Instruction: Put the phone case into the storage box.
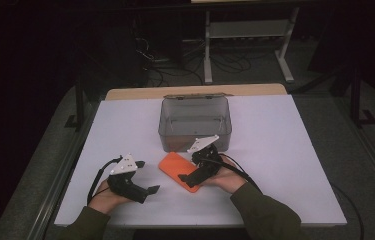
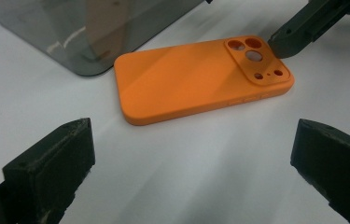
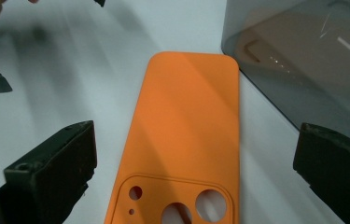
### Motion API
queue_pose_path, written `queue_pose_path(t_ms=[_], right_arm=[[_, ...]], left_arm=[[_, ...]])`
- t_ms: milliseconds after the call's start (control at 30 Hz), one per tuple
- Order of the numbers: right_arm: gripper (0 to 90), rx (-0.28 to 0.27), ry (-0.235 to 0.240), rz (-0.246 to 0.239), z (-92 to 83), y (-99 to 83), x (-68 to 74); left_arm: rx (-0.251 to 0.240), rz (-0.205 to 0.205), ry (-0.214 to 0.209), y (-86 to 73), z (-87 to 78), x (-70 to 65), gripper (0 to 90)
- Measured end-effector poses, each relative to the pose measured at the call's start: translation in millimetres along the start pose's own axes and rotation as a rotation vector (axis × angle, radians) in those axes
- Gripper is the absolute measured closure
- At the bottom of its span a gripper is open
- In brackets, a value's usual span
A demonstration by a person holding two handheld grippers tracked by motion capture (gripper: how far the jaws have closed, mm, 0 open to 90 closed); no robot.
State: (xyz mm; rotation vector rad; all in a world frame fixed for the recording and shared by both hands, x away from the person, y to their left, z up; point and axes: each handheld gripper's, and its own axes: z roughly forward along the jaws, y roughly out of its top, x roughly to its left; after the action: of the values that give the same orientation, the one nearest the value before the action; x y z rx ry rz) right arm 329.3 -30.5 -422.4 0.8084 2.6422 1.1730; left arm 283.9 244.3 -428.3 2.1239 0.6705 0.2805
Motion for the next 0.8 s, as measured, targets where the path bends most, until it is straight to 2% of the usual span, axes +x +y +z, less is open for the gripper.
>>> queue_pose_path(t_ms=[800], right_arm=[[0.0,0.085,-0.013,-0.018,16.8,-3.8,6.7]], left_arm=[[0.004,-0.001,0.002,-0.2,0.2,0.4,0.0]])
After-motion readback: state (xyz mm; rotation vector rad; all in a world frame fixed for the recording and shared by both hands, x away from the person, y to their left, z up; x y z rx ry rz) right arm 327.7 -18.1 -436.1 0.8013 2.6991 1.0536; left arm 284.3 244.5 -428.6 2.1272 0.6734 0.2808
